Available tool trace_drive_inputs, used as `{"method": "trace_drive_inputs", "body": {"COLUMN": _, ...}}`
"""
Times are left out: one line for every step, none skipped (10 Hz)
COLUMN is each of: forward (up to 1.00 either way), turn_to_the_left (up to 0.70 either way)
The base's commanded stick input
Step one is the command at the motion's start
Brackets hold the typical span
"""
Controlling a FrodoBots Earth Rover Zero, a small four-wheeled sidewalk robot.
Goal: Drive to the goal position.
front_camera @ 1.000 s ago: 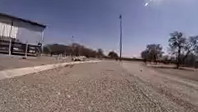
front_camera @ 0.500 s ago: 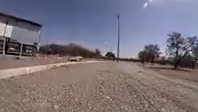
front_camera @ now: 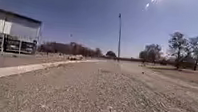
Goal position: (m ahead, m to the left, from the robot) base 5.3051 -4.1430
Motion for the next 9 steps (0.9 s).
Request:
{"method": "trace_drive_inputs", "body": {"forward": 0.7, "turn_to_the_left": 0.0}}
{"method": "trace_drive_inputs", "body": {"forward": 0.7, "turn_to_the_left": 0.0}}
{"method": "trace_drive_inputs", "body": {"forward": 0.7, "turn_to_the_left": 0.0}}
{"method": "trace_drive_inputs", "body": {"forward": 0.7, "turn_to_the_left": 0.0}}
{"method": "trace_drive_inputs", "body": {"forward": 0.7, "turn_to_the_left": 0.0}}
{"method": "trace_drive_inputs", "body": {"forward": 0.7, "turn_to_the_left": 0.0}}
{"method": "trace_drive_inputs", "body": {"forward": 0.7, "turn_to_the_left": 0.0}}
{"method": "trace_drive_inputs", "body": {"forward": 0.7, "turn_to_the_left": 0.0}}
{"method": "trace_drive_inputs", "body": {"forward": 0.7, "turn_to_the_left": 0.0}}
